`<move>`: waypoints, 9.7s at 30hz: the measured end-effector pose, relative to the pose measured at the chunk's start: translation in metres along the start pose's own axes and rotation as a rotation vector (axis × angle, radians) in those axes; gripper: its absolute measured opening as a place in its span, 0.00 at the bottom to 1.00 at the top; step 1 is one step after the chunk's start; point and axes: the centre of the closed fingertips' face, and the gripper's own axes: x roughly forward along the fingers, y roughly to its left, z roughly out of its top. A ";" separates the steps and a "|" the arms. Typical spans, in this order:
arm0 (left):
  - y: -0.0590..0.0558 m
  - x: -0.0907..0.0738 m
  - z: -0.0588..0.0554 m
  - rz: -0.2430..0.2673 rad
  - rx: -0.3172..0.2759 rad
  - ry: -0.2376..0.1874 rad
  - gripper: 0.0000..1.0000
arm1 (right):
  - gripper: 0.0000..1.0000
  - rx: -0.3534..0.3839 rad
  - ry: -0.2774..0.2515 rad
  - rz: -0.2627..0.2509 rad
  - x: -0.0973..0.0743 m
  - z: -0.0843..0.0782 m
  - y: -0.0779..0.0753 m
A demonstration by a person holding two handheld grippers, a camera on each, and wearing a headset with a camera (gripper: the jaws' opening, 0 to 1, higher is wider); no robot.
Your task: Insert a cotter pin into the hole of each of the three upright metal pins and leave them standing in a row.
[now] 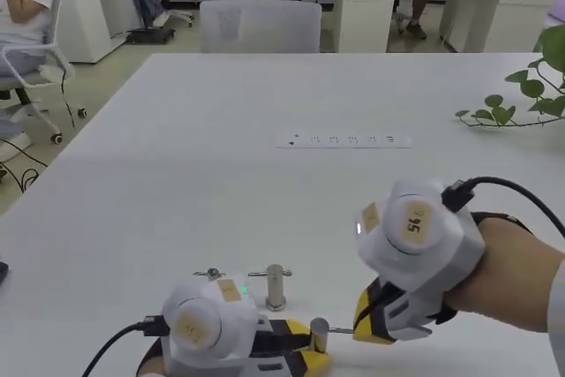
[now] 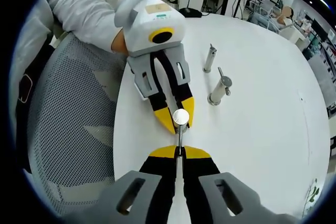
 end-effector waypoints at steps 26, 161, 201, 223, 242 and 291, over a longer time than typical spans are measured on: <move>0.000 0.001 0.000 0.000 -0.010 -0.004 0.11 | 0.05 -0.047 -0.008 0.007 0.009 0.017 -0.002; 0.000 -0.131 0.013 0.099 -0.146 -0.059 0.70 | 0.37 0.322 -0.372 -0.024 0.032 0.019 0.005; 0.028 -0.138 -0.001 0.242 -0.216 -0.081 0.89 | 0.13 0.181 -0.461 -0.123 0.054 0.023 -0.010; 0.030 -0.140 -0.003 0.252 -0.225 -0.077 0.88 | 0.13 0.229 -0.464 -0.208 0.028 0.000 -0.068; 0.031 -0.141 -0.005 0.259 -0.233 -0.067 0.87 | 0.13 0.230 -0.461 -0.181 0.034 -0.008 -0.085; 0.033 -0.141 0.003 0.276 -0.196 -0.072 0.86 | 0.52 0.447 -0.490 -0.207 0.005 -0.020 -0.055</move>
